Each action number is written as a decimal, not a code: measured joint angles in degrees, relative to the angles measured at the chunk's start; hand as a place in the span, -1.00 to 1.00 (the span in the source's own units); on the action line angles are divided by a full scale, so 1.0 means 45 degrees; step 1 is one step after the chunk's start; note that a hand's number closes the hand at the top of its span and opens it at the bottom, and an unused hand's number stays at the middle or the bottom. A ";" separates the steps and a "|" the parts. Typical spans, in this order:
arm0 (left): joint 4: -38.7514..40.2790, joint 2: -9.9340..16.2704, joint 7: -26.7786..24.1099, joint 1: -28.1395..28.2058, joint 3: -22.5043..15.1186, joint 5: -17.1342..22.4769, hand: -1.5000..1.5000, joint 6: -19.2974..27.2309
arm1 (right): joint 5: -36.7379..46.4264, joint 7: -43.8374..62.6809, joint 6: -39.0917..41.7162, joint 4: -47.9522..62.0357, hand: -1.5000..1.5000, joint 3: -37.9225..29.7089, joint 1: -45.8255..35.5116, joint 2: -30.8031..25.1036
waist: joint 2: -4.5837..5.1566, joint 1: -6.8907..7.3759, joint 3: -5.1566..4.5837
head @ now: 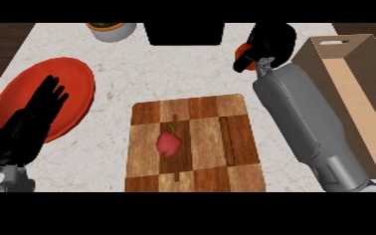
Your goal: Pick the tomato from the cutting board and place it in the cardboard box
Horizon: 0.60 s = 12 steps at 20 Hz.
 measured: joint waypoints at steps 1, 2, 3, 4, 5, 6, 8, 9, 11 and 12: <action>0.0027 -0.0018 -0.0039 -0.0002 0.0010 0.0006 0.00 -0.0021 | 0.0234 0.0274 0.0062 -0.0257 1.00 0.0017 -0.0273 -0.0053 | 0.0001 0.0000 0.0001; -0.0007 -0.0011 0.0008 -0.0030 0.0005 0.0001 0.00 -0.0019 | 0.0430 0.0496 0.0142 -0.0486 1.00 -0.0047 -0.0576 -0.0200 | -0.0002 0.0000 -0.0001; -0.0103 -0.0052 0.0070 -0.0009 0.0005 0.0005 0.00 0.0035 | 0.0681 0.0794 0.0213 -0.0819 1.00 -0.0023 -0.0688 -0.0253 | -0.0014 -0.0010 -0.0001; -0.0186 -0.0116 0.0084 0.0117 -0.0051 -0.0056 0.00 0.0076 | 0.0876 0.1040 0.0331 -0.1183 1.00 -0.0062 -0.0774 -0.0397 | -0.0024 -0.0026 -0.0001; -0.0129 -0.0011 0.0012 0.0199 0.0072 0.0056 0.00 -0.0099 | 0.1021 0.1215 0.0502 -0.1413 1.00 -0.0182 -0.1011 -0.0557 | -0.0023 -0.0022 -0.0002; -0.0152 0.0060 0.0103 0.0095 0.0148 0.0107 0.00 -0.0109 | 0.1247 0.1337 0.0548 -0.1675 1.00 -0.0224 -0.1015 -0.0657 | -0.0024 -0.0034 -0.0004; -0.0215 0.0006 0.0104 0.0110 0.0117 -0.0024 0.00 -0.0008 | 0.1556 0.1506 0.0657 -0.2229 1.00 -0.0457 -0.0994 -0.0927 | -0.0020 -0.0052 0.0000; -0.0201 0.0008 0.0077 0.0139 0.0146 -0.0004 0.00 -0.0046 | 0.1745 0.1560 0.0688 -0.2320 1.00 -0.0611 -0.0990 -0.1127 | -0.0012 -0.0043 -0.0002; -0.0098 0.0001 0.0020 0.0175 0.0201 0.0022 0.00 -0.0116 | 0.2004 0.1698 0.0912 -0.2823 1.00 -0.0860 -0.0984 -0.1404 | -0.0011 -0.0065 -0.0001; -0.0096 0.0031 0.0004 0.0220 0.0265 0.0088 0.00 -0.0194 | 0.2028 0.1664 0.1000 -0.3053 1.00 -0.1079 -0.0872 -0.1652 | -0.0009 -0.0067 -0.0002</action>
